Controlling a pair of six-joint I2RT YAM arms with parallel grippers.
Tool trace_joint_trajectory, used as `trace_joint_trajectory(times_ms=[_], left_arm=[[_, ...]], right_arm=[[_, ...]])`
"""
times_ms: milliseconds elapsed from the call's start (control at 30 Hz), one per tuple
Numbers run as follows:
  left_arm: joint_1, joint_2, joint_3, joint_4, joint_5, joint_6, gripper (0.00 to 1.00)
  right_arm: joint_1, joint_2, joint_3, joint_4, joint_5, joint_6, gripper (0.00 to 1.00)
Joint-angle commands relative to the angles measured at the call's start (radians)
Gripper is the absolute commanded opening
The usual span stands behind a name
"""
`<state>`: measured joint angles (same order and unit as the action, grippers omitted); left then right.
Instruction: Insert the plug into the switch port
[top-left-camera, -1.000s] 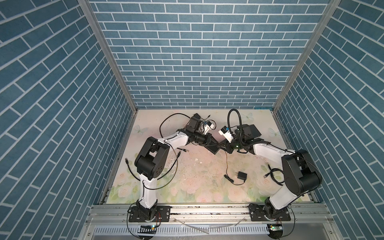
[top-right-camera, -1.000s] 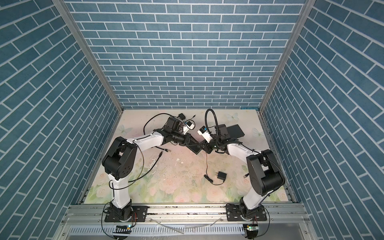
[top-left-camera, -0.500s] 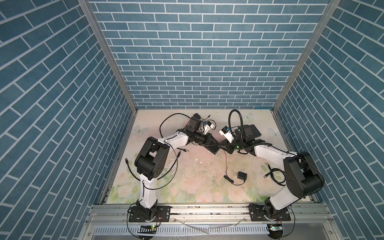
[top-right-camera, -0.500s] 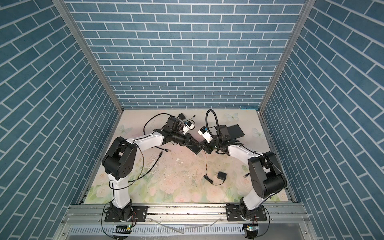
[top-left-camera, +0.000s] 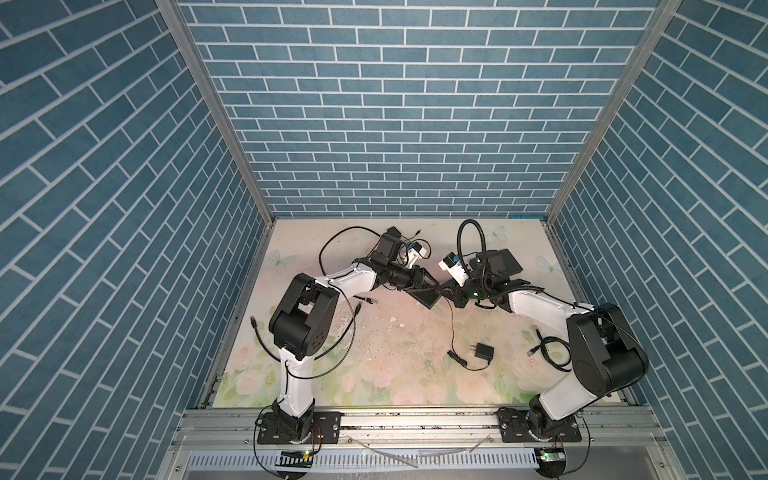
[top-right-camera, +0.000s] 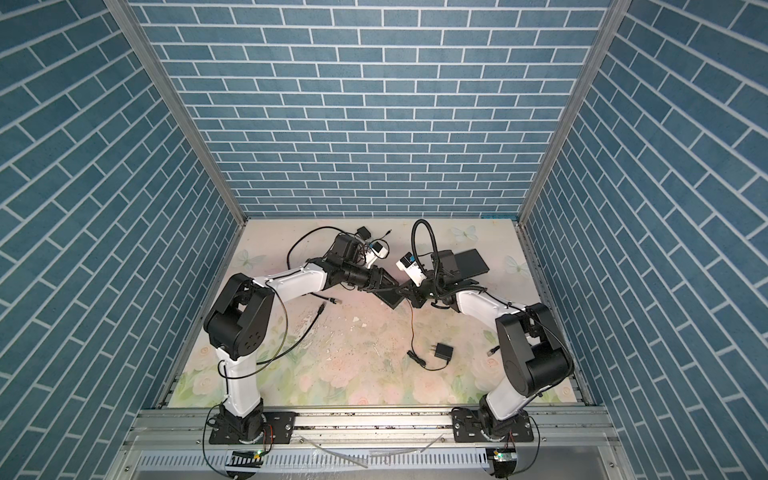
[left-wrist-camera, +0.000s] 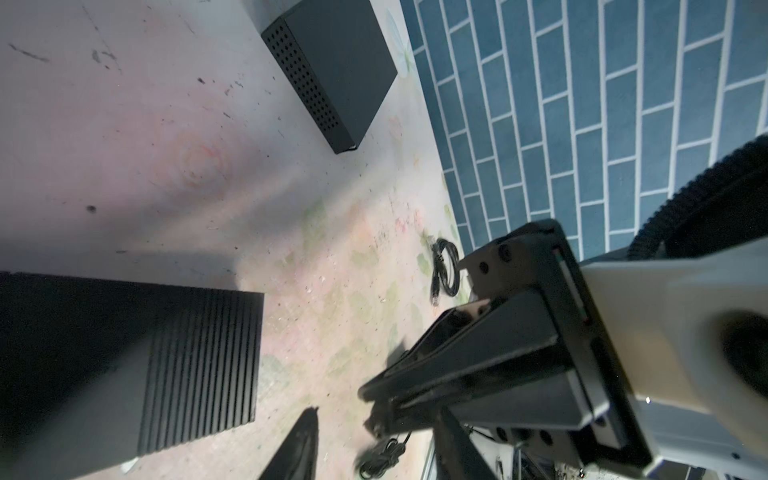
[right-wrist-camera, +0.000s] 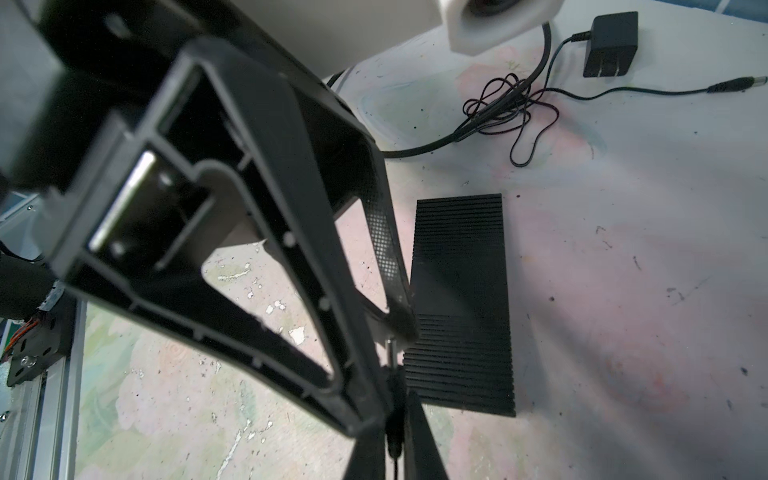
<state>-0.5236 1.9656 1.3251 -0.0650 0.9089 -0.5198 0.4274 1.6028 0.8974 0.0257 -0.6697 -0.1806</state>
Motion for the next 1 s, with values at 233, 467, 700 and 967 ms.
trace_joint_trajectory(times_ms=[233,467,700,967], left_arm=[[0.120,0.057,0.199,-0.311,-0.440,0.269,0.62],[0.120,0.180,0.286,-0.308,-0.493,0.286,0.65],[0.117,0.244,0.357,-0.318,-0.457,0.307,0.65],[0.103,0.237,0.309,-0.300,-0.436,0.317,0.65]], right_arm=[[0.000,0.114,0.119,-0.257,0.111,-0.050,0.05],[0.007,0.194,0.311,-0.561,0.252,-0.059,0.06],[0.010,0.204,0.279,-0.606,0.255,-0.128,0.06],[0.020,0.242,0.316,-0.673,0.200,-0.208,0.06]])
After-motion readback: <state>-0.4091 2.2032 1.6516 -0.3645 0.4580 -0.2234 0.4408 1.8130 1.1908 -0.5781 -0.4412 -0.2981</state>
